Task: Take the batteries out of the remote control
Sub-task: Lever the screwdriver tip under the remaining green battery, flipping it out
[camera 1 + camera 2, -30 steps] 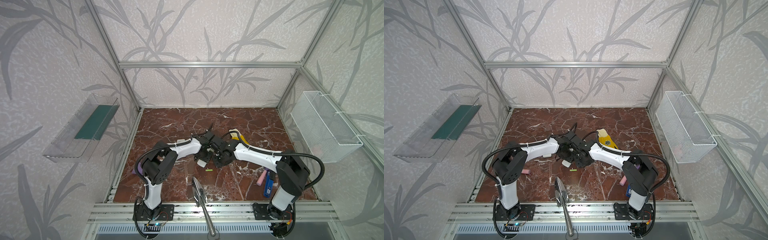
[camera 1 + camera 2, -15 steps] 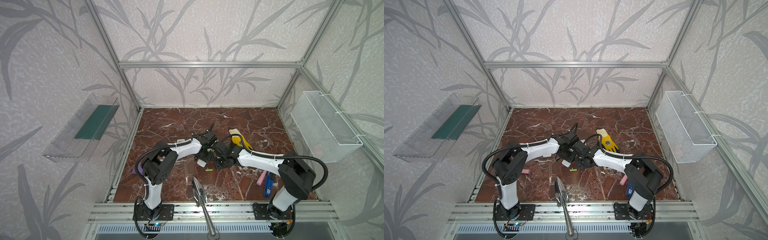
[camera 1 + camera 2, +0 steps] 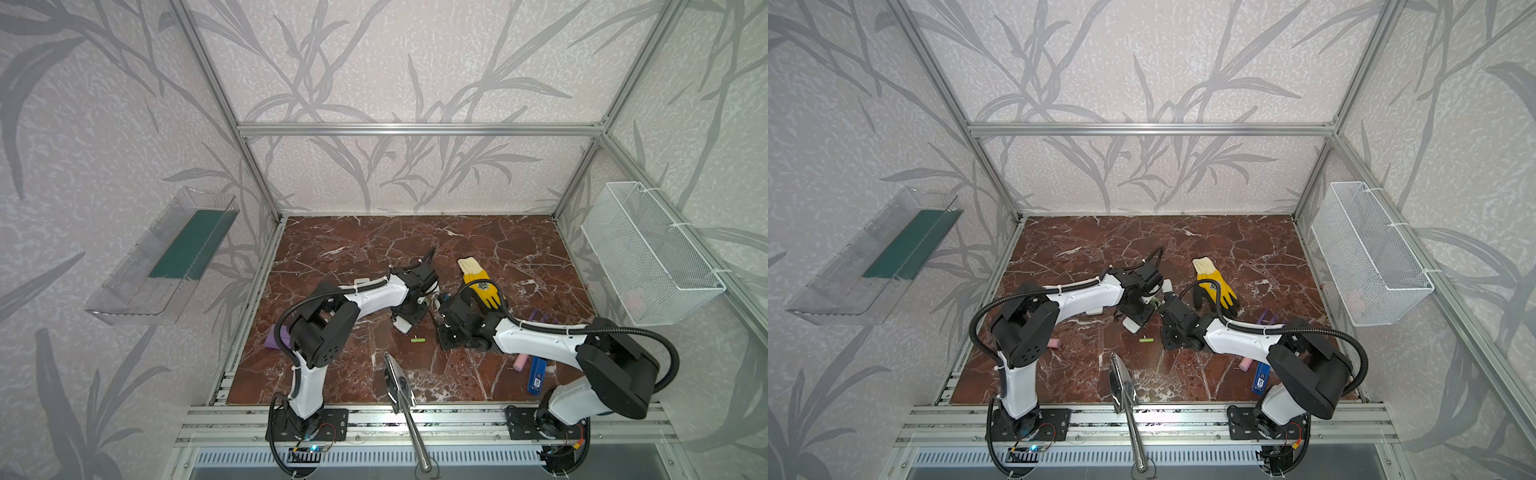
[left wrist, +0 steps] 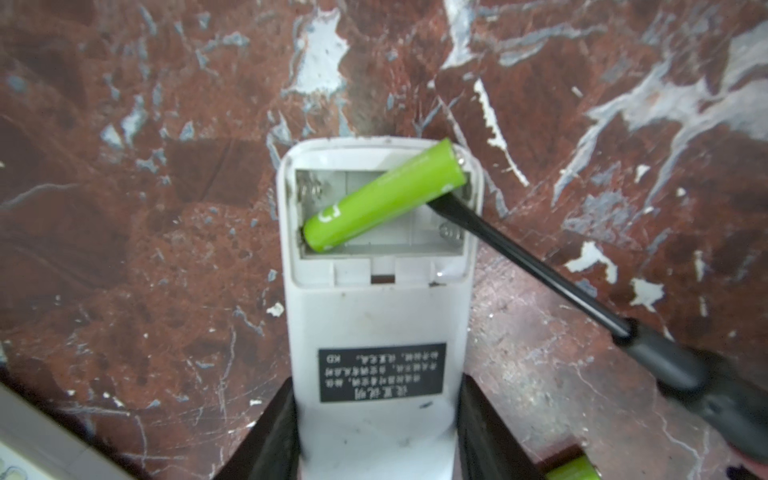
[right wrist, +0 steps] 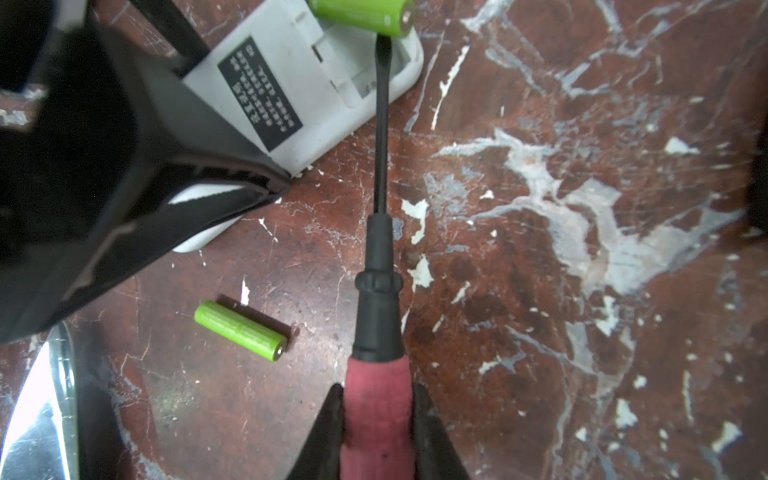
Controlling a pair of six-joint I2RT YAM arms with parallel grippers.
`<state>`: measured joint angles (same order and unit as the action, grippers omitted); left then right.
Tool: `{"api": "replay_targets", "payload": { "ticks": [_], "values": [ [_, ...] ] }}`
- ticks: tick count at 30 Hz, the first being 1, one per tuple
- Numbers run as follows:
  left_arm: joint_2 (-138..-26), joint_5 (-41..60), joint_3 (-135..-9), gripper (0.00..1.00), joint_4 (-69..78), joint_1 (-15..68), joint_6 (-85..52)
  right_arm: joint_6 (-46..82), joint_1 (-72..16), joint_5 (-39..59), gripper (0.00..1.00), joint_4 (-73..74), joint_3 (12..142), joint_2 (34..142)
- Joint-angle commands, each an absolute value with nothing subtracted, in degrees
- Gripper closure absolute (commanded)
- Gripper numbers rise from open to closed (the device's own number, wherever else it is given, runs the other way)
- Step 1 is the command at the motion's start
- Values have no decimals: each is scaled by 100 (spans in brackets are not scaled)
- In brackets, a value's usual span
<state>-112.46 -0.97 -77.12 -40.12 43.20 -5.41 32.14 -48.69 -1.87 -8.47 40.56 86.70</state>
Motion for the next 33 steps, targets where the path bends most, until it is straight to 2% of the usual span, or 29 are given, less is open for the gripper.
{"api": "replay_targets", "payload": {
  "ticks": [1, 25, 33],
  "values": [
    [-11526, -396, -7802, 82, -4896, 4413, -67, 3467, -4852, -254, 100, -953, 3760, 8571],
    [-12100, -1648, -9090, 83, -6114, 4860, 839, 3531, -4712, -272, 100, -171, 2962, 7687],
    [-12266, -1535, -9224, 81, -6188, 4904, 870, 3586, -4641, -492, 100, -160, 2555, 7040]
  ]
}}
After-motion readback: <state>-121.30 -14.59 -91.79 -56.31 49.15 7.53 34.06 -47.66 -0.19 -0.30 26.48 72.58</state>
